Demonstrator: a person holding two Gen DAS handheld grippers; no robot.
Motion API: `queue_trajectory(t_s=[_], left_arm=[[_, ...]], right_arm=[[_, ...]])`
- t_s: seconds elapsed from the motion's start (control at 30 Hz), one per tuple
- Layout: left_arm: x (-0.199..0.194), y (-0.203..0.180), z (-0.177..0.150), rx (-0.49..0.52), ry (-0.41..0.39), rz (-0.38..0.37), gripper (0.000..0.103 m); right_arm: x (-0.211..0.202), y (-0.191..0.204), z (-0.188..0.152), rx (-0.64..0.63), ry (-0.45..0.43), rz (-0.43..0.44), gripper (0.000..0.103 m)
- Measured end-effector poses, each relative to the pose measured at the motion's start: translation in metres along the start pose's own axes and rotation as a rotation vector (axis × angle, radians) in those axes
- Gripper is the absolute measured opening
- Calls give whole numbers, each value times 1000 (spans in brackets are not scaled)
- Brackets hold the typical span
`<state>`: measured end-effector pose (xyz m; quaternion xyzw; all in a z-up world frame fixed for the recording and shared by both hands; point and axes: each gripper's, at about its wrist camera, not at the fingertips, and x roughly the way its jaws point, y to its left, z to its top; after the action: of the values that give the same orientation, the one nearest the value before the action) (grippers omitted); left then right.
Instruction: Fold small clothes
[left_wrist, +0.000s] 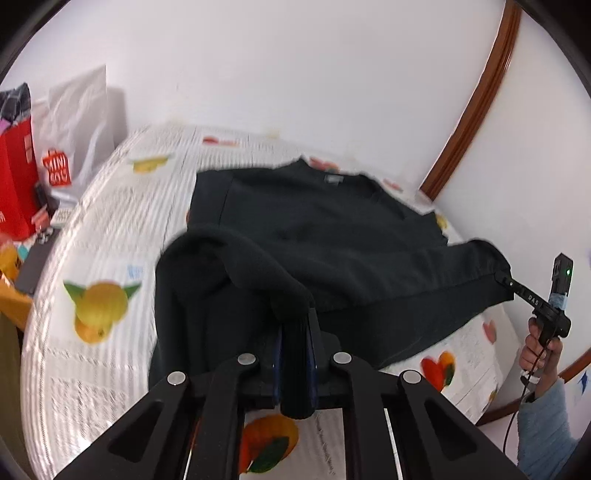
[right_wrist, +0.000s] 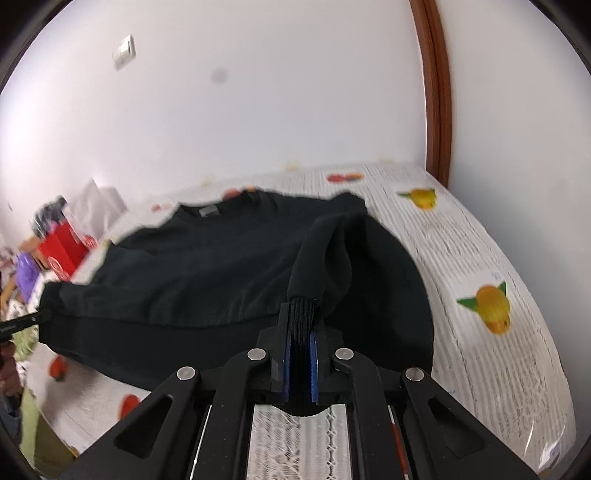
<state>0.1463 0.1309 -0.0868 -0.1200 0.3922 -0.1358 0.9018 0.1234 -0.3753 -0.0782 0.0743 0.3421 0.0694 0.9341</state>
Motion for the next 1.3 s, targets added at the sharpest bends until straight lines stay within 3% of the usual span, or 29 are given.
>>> queue_trajectory(t_s=[0.2,0.4,0.67,0.87,1.0,1.07,1.1,1.17,1.3], left_arm=[[5,4,38,-20,-59,32,10],[41,16,68,-53,-41,91,10],[93,37,83,-113,32,132,12],[109,44,78,-122,83,127,15],[96,37,74,-65,90,112,28],[81,34,68,-51,72,92,43],[74,32,66,-40,60,83,45],[59,26,58,-6,38,67,47],[46,10,43,47,64,-17,47]], right_arm=[[2,-6,33,84,-62,55,7],[36,-8,62,130,-83,74,7],[100,-10,74,135,-34,22,7],[131,-15,69,119,66,-38,8],[112,-10,69,68,76,-54,15],[94,-7,68,51,51,-65,21],[81,-3,68,33,41,-68,31],[64,3,66,3,28,-51,37],[51,24,53,-46,70,32,39]])
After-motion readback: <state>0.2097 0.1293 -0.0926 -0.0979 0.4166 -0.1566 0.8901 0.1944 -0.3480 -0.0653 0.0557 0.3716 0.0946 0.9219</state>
